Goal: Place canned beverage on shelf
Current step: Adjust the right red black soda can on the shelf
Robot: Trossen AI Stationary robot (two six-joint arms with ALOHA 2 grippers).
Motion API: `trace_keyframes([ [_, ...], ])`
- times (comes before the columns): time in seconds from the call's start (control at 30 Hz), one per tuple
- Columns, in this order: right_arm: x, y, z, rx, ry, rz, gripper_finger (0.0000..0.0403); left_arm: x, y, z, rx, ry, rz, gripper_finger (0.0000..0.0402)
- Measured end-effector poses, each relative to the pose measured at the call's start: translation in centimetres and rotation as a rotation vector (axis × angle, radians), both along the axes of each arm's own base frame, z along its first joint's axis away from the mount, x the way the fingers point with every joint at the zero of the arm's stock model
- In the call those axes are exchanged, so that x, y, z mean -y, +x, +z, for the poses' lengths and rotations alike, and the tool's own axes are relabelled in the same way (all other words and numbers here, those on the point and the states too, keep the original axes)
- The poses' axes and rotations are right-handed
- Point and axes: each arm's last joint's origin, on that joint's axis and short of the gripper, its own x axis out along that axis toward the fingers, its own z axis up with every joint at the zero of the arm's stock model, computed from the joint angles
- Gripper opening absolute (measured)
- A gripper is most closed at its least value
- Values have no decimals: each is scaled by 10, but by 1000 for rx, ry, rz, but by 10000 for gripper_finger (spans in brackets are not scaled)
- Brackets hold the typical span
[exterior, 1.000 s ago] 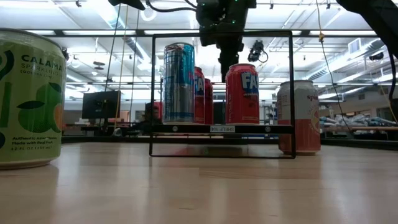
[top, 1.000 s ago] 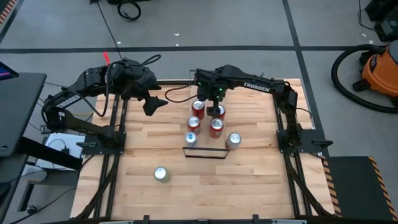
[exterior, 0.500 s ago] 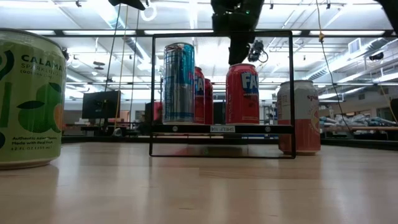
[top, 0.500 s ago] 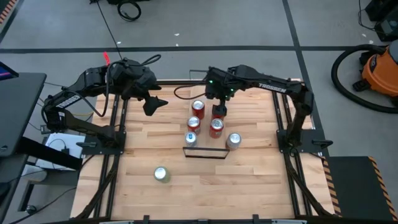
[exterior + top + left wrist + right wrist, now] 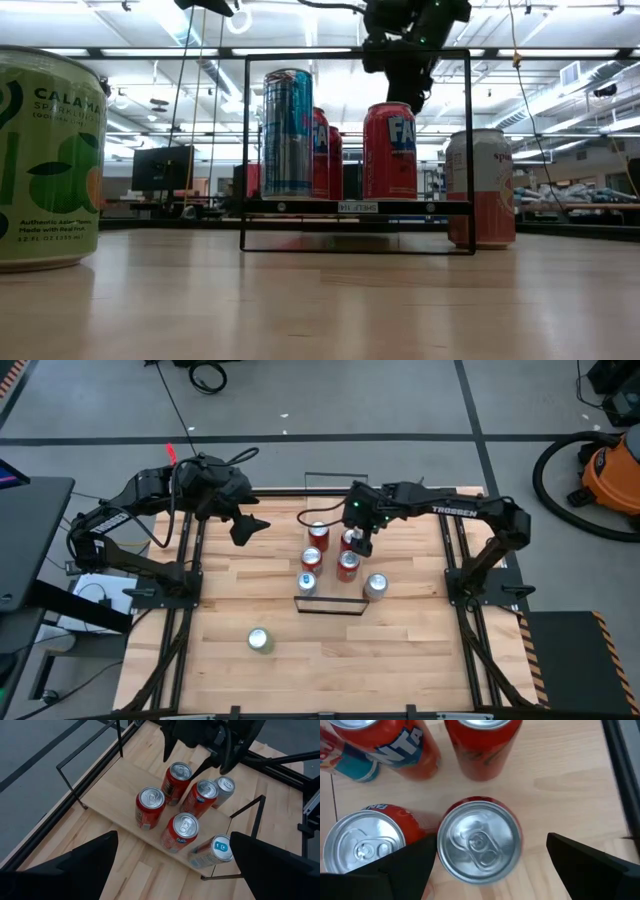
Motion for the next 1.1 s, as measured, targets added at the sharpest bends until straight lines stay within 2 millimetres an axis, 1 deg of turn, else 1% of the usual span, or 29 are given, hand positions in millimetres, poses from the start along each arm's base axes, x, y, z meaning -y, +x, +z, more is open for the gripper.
trace_keyframes([
  [0.27, 0, 1, -13, 16, -1, 21, 382, 0, 0, 0, 3, -9, 29, 396],
  [0.5, 4, -1, -22, 28, 11, 94, 349, -1, 0, 0, 3, -8, 42, 396],
  [0.67, 14, -1, -24, 59, -24, 147, 332, -1, 0, 0, 4, -8, 42, 396],
  [0.8, 24, -4, -25, 71, -55, 167, 332, -1, 0, 1, 12, -10, 45, 396],
  [0.93, 31, -7, -25, 83, -43, 182, 335, -1, 0, 1, 14, -16, 50, 396],
  [1.1, 33, -8, -26, 77, -41, 180, 336, -1, 0, 1, 15, -19, 53, 396],
])
